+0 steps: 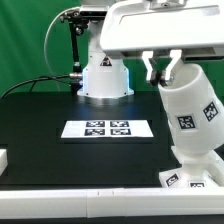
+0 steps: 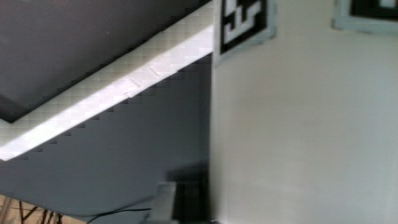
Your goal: Assemble lamp
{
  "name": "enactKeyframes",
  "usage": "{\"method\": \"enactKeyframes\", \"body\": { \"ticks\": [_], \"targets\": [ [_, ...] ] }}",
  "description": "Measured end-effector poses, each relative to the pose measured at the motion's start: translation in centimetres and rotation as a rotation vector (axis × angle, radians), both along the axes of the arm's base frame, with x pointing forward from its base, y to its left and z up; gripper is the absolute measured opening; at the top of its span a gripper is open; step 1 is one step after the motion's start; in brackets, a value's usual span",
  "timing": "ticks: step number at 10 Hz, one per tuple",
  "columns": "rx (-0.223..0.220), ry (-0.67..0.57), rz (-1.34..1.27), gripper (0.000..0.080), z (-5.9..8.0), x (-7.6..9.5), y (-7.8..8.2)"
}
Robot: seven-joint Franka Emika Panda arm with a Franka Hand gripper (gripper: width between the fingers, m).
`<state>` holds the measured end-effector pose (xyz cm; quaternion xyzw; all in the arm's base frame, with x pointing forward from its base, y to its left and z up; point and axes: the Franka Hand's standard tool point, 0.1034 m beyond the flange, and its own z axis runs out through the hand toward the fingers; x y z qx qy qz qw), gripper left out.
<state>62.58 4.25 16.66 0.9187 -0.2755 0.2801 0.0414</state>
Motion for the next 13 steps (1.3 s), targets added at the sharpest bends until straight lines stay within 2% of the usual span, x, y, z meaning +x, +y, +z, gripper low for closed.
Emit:
{"method": "enactKeyframes", "body": {
  "ticks": [2,3,4,5,6,7,8,10,11,12,13],
  "targets": [
    [-0.001,0.001,0.0,0.0041,-0.1,0.0,-0.1],
    [-0.002,0.002,0.002,0.0126,-0.1,0.0,-0.1],
    [-0.003,0.003,0.003,0.0261,-0.1,0.0,-0.1],
    [-0.004,0.004,0.005,0.0261,-0.1,-0.1,-0.1],
    [-0.005,0.004,0.006,0.0474,-0.2,-0.1,0.0],
    [-0.005,0.005,0.007,0.0617,-0.2,-0.1,0.0],
    [-0.005,0.005,0.008,0.0674,-0.2,-0.1,0.0],
    [-0.003,0.004,0.009,0.0693,-0.1,-0.1,-0.1],
    [0.017,0.0,0.018,0.0693,0.9,-0.1,0.1],
    [0.055,-0.002,0.017,0.0699,2.1,-0.3,0.5],
    [0.074,0.008,0.017,0.0699,2.6,-0.4,1.0]
  ]
}}
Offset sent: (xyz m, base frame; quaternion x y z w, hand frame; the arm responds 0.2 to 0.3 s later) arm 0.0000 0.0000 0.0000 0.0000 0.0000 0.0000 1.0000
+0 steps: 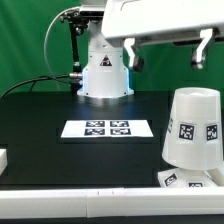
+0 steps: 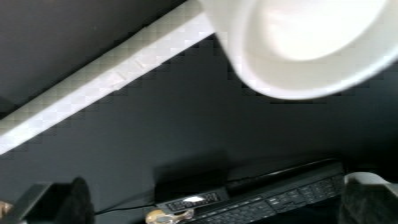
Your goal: Assemble lamp
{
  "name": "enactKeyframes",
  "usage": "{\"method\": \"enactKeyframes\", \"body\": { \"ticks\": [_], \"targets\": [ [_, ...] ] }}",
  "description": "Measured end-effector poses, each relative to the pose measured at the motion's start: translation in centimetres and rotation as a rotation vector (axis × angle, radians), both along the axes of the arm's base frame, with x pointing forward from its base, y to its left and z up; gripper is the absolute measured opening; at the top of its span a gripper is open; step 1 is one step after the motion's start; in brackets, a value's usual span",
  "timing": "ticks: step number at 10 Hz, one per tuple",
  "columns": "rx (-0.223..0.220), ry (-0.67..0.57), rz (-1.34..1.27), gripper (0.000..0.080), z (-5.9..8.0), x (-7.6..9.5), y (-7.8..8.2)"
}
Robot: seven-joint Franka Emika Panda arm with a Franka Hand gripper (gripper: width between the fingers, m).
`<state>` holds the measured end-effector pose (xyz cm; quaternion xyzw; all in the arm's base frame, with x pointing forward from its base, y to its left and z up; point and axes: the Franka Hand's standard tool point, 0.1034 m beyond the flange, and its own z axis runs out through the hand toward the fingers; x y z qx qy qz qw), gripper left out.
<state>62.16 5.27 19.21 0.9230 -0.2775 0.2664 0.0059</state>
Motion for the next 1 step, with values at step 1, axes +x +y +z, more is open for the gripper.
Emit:
{"method": "enactKeyframes", "body": {
  "ticks": [1],
  "targets": [
    [0.003,0.018,-0.002,0.0699,-0.3,-0.18,0.43]
  ]
}}
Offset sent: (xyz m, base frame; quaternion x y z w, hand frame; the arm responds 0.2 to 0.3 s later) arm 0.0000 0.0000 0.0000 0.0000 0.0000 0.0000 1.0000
